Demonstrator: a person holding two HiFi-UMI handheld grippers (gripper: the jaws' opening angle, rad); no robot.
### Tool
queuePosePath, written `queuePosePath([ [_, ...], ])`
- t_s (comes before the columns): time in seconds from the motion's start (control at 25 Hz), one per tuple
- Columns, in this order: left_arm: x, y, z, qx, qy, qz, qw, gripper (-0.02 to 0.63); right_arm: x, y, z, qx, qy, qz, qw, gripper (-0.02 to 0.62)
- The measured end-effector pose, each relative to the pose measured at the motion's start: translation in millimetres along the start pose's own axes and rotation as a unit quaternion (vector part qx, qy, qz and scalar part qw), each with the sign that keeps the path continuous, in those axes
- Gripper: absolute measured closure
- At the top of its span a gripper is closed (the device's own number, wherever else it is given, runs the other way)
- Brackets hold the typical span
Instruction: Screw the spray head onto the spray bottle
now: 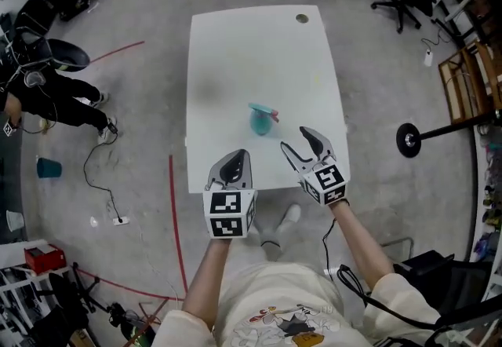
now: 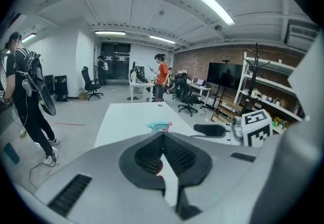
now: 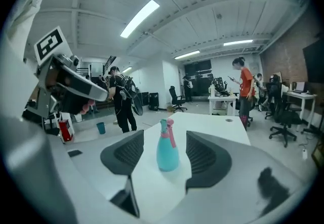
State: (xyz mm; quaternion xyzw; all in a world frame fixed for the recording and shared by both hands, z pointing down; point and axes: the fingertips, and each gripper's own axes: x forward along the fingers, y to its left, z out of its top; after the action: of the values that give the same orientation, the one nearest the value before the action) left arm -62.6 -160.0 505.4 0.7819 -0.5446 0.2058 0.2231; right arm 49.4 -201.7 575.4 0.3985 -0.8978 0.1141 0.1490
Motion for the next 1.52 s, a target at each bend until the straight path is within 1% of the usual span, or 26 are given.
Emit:
queuePosePath([
  [0.12,-16.3,-22.0,7.8,0.000,-0.013,-0.012,0.9998,0.600,-43.6,11.5,32.8,-0.010,-0.012,-0.011,1.000,0.348],
  [0.28,-43.8,-45.6,22.5,0.008,-0.034,-0.024,0.9991,0.600,-89.0,41.3,74.0,-0.023,-0.027,-0.026,0.999,0.350],
  [0.4,-59.0,-59.4,28.8,-0.002,-0.058,-0.026,0.9980,0.600,-111.0,53.7,83.8,-0.029,-0.025,-0.050,0.998,0.353],
  [0.44,-62.8,-62.1,28.0,-0.006,-0.062,-0.024,0.9978,0.600,-115.8,57.0,84.3,-0.024,-0.026,-0.058,0.998,0.364],
  [0.48,-66.2,-64.4,25.4,-0.009,-0.063,-0.023,0.9977,0.600,-119.8,59.5,84.1,-0.014,-0.030,-0.066,0.997,0.391],
  [0.52,-69.4,-66.7,22.0,-0.012,-0.060,-0.023,0.9978,0.600,-123.5,60.5,83.4,-0.001,-0.036,-0.075,0.997,0.442],
  [0.56,-72.6,-69.1,18.9,-0.014,-0.058,-0.025,0.9979,0.600,-126.8,60.0,82.6,0.013,-0.042,-0.083,0.996,0.524],
  [0.6,-75.4,-71.2,17.0,-0.015,-0.058,-0.026,0.9979,0.600,-129.2,58.8,81.9,0.026,-0.047,-0.089,0.995,0.586],
  [0.72,-82.3,-72.7,15.7,-0.009,-0.061,-0.023,0.9979,0.600,-132.9,56.9,82.3,0.043,-0.051,-0.084,0.994,0.589],
  [0.84,-88.7,-63.9,15.1,-0.017,-0.061,-0.011,0.9979,0.600,-133.8,61.9,85.3,0.043,-0.053,-0.072,0.995,0.589],
  [1.0,-93.6,-57.3,18.7,-0.023,-0.065,-0.003,0.9976,0.600,-130.9,68.4,92.6,0.047,-0.061,-0.067,0.995,0.589],
  [1.16,-91.0,-56.8,16.9,-0.016,-0.062,-0.007,0.9979,0.600,-124.8,72.3,96.0,0.045,-0.064,-0.064,0.995,0.589],
  [1.28,-92.7,-61.2,13.8,-0.014,-0.055,-0.014,0.9983,0.600,-127.4,76.3,92.0,0.047,-0.059,-0.062,0.995,0.589],
  [1.4,-96.6,-63.4,17.5,-0.012,-0.061,-0.017,0.9979,0.600,-129.0,78.9,91.5,0.051,-0.057,-0.063,0.995,0.589],
  [1.52,-97.5,-69.9,10.1,-0.015,-0.058,-0.022,0.9979,0.600,-134.9,79.1,83.2,0.054,-0.052,-0.064,0.995,0.589],
])
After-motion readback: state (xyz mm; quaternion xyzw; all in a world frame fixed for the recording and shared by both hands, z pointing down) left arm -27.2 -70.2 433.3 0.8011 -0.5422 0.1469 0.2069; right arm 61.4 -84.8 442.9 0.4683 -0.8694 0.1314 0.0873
